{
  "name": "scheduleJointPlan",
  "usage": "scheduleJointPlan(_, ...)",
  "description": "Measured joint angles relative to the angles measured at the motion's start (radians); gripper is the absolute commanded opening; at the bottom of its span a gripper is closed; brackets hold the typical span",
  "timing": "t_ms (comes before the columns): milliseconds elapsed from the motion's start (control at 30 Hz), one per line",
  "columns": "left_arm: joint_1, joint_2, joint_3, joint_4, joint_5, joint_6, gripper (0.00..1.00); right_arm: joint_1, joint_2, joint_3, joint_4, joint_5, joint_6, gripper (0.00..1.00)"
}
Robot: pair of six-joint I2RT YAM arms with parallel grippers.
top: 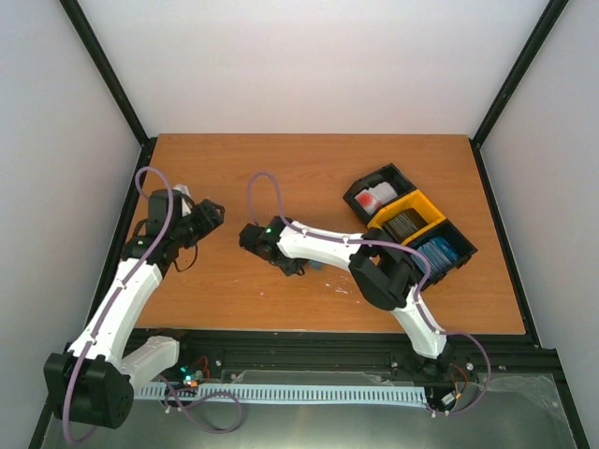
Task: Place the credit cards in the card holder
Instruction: Close the card holder at the center of the board.
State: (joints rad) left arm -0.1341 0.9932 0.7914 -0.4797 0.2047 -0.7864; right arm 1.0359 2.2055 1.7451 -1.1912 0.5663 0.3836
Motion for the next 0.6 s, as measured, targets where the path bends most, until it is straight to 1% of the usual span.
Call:
scheduleJointPlan(33,0.000,0.002,0.015,-0.009,-0.017,0.000,0.76,0.011,0.001,0.013,-0.003,-0.021,0.004,0.29)
scheduleJointPlan(100,0.000,0.007,0.047,-0.035,-0.048,0.009,0.79,0.024,-0.001,0.041,0.008,-0.099,0.011,0.40)
scheduleJointPlan(233,0.000,0.032,0.142,-0.077,-0.090,0.034,0.84,0.027,-0.010,0.045,0.063,-0.257,0.027,0.50)
scheduleJointPlan(300,0.000,0.046,0.180,-0.082,-0.085,0.042,0.86,0.019,-0.035,0.027,0.098,-0.327,0.036,0.52)
scheduleJointPlan(367,0.001,0.048,0.186,-0.081,-0.055,0.048,0.86,0.002,-0.098,-0.029,0.163,-0.402,0.047,0.52)
scheduleJointPlan(433,0.001,0.049,0.169,-0.077,-0.007,0.060,0.86,-0.026,-0.195,-0.110,0.229,-0.475,0.062,0.53)
scheduleJointPlan(500,0.001,0.050,0.131,-0.072,0.053,0.078,0.88,-0.073,-0.318,-0.202,0.304,-0.543,0.083,0.53)
scheduleJointPlan(600,-0.002,0.074,0.073,-0.073,0.138,0.104,0.89,-0.161,-0.481,-0.312,0.393,-0.589,0.109,0.53)
